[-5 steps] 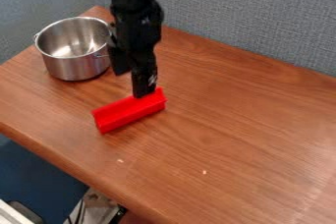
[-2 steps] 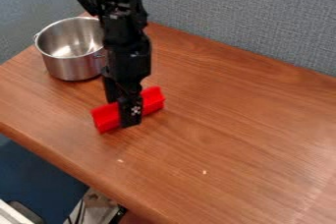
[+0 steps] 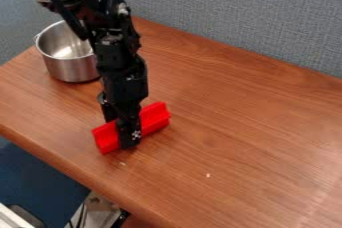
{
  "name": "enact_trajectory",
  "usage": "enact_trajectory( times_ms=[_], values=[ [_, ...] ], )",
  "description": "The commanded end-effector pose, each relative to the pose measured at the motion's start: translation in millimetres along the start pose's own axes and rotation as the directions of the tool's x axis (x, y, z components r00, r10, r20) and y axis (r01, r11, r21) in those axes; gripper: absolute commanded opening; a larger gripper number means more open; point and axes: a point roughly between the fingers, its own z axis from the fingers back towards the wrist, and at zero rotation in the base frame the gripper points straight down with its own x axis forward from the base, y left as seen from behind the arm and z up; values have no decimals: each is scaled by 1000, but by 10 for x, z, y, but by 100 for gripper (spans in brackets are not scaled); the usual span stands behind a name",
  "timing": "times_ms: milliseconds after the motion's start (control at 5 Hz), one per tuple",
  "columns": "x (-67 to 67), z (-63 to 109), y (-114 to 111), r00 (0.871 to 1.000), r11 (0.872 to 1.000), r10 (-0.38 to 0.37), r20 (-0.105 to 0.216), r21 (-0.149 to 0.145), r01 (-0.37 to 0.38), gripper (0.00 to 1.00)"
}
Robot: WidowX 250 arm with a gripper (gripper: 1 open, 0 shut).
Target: Put the red object in the metal pot
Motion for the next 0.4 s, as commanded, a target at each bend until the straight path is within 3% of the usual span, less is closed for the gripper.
enact_trajectory(
  times_ms=[0,200],
  values=[
    [-38,60,-30,997,999,20,81,31,-22,0],
    [-84,57,109,992,997,59,113,50,-65,0]
  ],
)
